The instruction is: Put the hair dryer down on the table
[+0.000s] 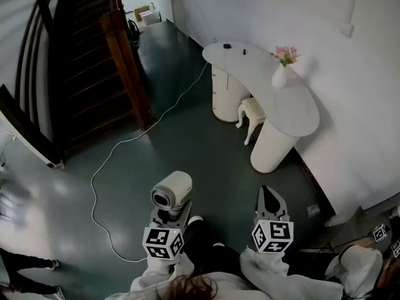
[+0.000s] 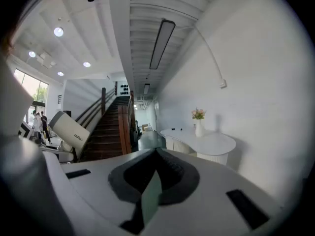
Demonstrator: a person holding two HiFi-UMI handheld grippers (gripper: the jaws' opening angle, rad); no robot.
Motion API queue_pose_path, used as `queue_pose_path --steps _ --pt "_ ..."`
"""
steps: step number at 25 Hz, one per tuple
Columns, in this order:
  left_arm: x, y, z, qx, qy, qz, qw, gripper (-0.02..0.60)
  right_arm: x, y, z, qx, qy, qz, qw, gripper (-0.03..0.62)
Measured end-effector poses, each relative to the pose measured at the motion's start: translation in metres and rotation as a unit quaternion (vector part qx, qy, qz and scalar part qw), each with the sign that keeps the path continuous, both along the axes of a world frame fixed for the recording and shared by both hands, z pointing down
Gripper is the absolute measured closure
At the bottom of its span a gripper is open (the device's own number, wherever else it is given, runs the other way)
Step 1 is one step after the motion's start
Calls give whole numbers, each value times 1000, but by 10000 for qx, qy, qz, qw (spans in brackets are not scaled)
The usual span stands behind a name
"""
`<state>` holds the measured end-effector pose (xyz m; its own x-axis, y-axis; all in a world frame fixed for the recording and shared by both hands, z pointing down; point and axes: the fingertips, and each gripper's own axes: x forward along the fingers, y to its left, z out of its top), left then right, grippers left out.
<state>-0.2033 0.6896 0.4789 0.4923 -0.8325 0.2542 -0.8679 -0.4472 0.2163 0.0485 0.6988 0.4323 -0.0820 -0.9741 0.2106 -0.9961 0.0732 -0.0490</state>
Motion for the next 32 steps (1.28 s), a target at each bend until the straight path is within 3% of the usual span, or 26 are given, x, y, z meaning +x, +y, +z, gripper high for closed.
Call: queue_pose_path --steps 8,16,24,32 --pt "7 20 2 7 -42 79 10000 339 -5 18 10 -85 -152 -138 9998 546" --pt "3 17 12 -133 -83 -19 9999 339 8 14 24 -198 -311 111 9993 546" --pt "14 -21 21 -207 -141 31 9997 339 15 -26 29 -263 -281 112 9992 545" --pt "25 -104 14 -240 -107 -55 9996 339 21 -109 19 -328 -244 -24 9992 545"
